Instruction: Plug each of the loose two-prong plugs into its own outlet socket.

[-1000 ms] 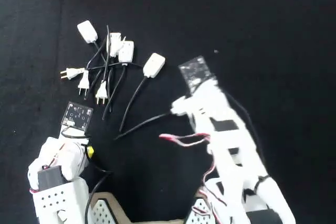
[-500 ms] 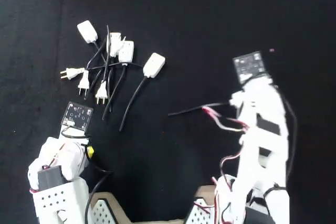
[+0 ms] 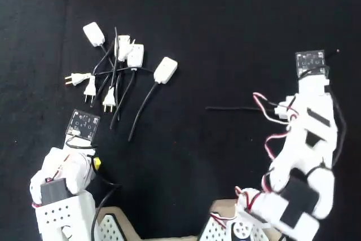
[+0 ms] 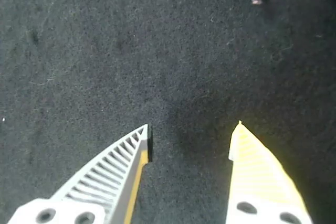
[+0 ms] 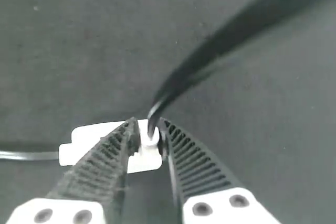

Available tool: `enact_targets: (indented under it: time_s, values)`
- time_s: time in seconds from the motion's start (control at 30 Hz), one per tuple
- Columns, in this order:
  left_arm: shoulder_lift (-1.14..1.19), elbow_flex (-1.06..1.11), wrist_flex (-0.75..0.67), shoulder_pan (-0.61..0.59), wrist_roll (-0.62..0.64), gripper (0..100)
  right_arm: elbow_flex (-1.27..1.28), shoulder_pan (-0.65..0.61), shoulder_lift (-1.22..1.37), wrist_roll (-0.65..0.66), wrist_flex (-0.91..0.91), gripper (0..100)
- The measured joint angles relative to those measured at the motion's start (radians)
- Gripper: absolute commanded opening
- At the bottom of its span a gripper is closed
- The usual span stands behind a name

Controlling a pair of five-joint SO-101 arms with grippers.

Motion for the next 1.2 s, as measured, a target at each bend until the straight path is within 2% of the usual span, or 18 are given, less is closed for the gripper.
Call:
enact_targets:
  time_s: [0.27, 0.33, 0.5, 0.67, 0.77, 1.03, 1.1, 1.2]
  values:
    - [0.0, 0.0, 0.0, 0.0, 0.0, 25, -0.028, 0.044, 0.11, -0.003, -0.13, 1.2]
    - [0.0, 0.0, 0.0, 0.0, 0.0, 25, -0.028, 0.048, 0.112, -0.005, -0.132, 4.1]
    - [0.0, 0.0, 0.0, 0.0, 0.0, 25, -0.029, 0.049, 0.115, -0.023, -0.049, 24.3]
    - [0.0, 0.0, 0.0, 0.0, 0.0, 25, -0.029, 0.051, 0.052, -0.163, 0.095, 44.8]
    - [0.0, 0.0, 0.0, 0.0, 0.0, 25, -0.029, 0.046, -0.04, -0.216, 0.249, 51.8]
    - [0.0, 0.0, 0.0, 0.0, 0.0, 25, -0.029, 0.005, -0.384, -0.295, 0.667, 49.7]
    - [0.0, 0.0, 0.0, 0.0, 0.0, 25, -0.029, 0.005, -0.482, -0.295, 0.775, 40.6]
    - [0.0, 0.0, 0.0, 0.0, 0.0, 25, -0.029, 0.003, -0.62, -0.293, 0.948, 14.5]
